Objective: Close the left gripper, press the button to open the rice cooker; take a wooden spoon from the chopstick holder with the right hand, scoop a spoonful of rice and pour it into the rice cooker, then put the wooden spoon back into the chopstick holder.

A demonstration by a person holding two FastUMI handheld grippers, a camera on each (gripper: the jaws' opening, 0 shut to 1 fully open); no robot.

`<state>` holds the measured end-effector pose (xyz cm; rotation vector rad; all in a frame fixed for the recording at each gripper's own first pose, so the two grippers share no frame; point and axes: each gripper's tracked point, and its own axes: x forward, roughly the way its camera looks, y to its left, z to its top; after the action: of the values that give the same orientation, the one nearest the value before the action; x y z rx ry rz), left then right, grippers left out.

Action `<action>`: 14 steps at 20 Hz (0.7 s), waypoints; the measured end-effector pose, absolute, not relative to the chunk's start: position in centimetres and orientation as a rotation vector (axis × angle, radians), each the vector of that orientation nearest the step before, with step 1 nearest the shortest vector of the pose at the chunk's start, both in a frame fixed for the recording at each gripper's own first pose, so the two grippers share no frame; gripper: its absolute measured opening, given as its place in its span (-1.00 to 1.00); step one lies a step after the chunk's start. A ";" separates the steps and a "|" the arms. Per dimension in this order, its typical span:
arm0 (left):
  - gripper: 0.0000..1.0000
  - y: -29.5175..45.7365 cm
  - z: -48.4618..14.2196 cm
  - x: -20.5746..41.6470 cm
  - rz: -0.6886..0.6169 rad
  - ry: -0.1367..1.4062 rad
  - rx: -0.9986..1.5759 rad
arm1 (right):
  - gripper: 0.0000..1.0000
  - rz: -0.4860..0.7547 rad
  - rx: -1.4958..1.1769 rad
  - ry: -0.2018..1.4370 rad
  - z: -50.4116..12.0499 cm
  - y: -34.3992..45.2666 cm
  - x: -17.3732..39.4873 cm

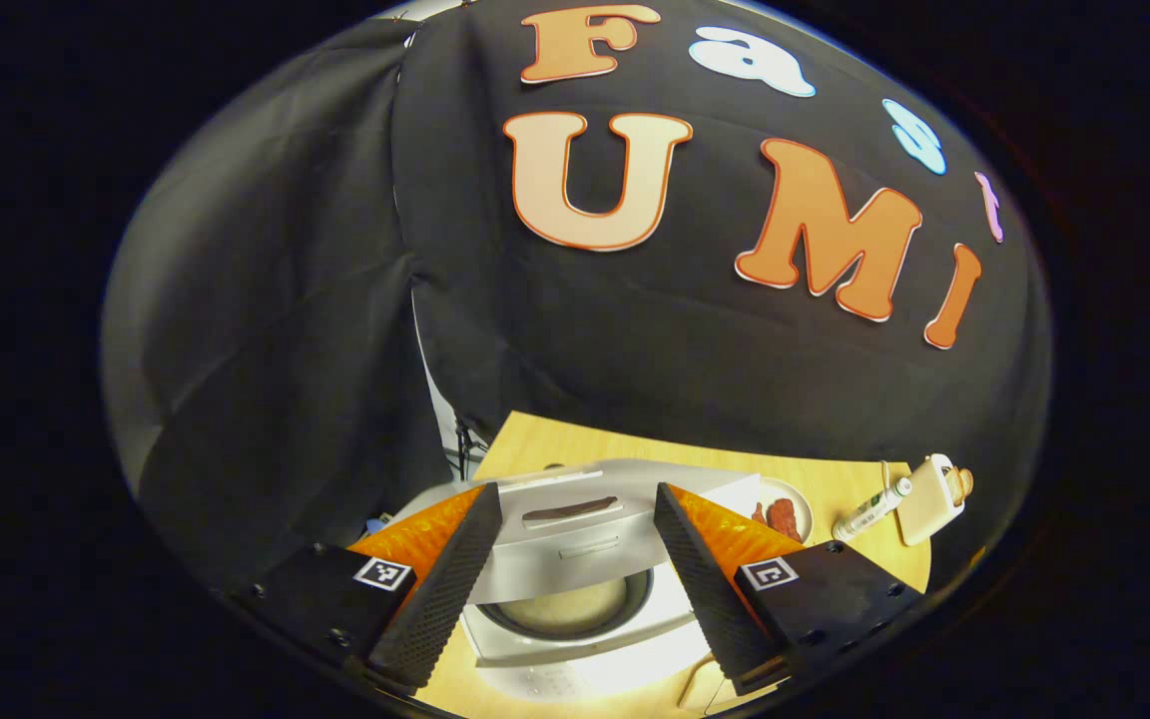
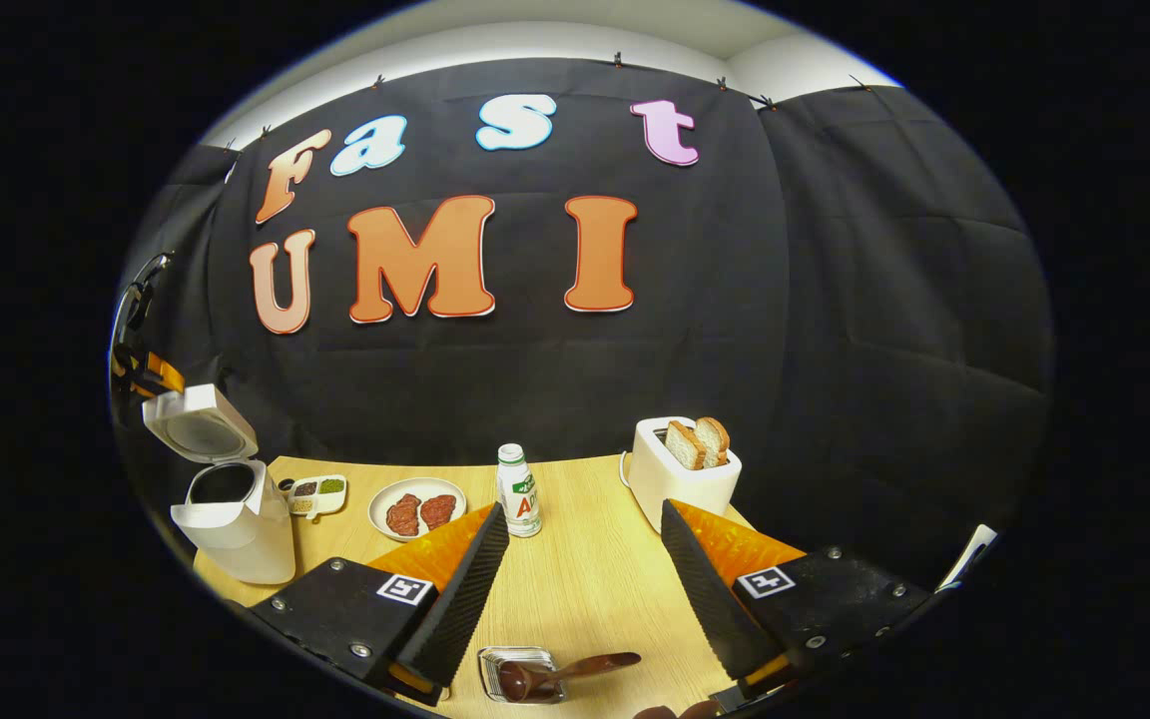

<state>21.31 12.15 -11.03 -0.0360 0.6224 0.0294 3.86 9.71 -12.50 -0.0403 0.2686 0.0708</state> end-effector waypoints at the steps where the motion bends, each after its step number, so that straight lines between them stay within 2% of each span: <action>1: 1.00 11.9 -12.4 20.2 0.023 0.641 -0.044 | 0.90 0.081 -0.046 0.264 -12.3 10.1 3.5; 6: 1.00 11.1 -17.7 16.5 0.016 0.706 -0.107 | 0.90 0.118 -0.076 0.253 -11.8 11.4 1.2; 14: 1.00 11.5 -21.6 14.9 0.031 0.698 -0.126 | 0.90 0.124 -0.093 0.288 -13.2 10.9 -1.3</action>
<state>14.89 11.49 -21.58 -0.1256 0.6979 0.0312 -1.29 10.86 -13.24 -0.0926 0.2885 0.1241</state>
